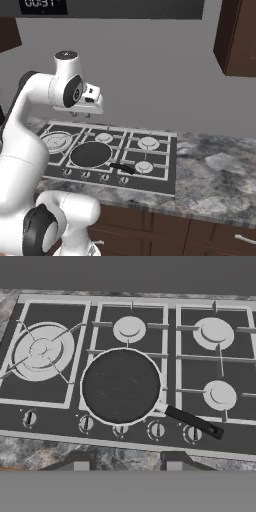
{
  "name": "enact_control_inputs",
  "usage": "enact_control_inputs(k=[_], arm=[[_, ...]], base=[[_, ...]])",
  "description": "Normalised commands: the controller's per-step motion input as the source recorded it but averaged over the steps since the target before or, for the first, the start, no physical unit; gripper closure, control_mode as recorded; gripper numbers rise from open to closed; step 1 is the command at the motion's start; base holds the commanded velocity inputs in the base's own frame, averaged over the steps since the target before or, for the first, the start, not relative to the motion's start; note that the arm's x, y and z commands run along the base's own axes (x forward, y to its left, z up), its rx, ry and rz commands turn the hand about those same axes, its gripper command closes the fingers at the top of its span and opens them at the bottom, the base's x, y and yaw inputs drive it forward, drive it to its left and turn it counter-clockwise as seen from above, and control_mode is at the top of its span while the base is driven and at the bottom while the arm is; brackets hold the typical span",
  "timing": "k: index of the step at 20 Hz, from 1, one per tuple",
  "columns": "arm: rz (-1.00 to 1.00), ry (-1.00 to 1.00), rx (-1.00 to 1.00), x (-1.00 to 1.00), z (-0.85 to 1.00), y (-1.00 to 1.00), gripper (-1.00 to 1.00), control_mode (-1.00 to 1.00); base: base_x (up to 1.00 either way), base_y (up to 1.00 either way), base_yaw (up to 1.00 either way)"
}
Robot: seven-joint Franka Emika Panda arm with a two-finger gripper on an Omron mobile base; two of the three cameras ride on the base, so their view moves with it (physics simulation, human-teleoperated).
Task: Turn on the front center burner of the stove.
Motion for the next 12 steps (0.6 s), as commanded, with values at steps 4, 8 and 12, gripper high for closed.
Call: enact_control_inputs(k=[4,8,12], arm=[[0.00,0.02,-0.03,-0.02,-0.20,0.56,-1.00,-1.00],[0.00,0.01,-0.03,-0.08,-0.58,1.00,-1.00,-1.00],[-0.03,0.04,0.00,0.00,-0.74,0.96,-1.00,-1.00]], base=[[0.00,0.00,0.00],[0.00,0.00,0.00],[0.00,0.00,0.00]])
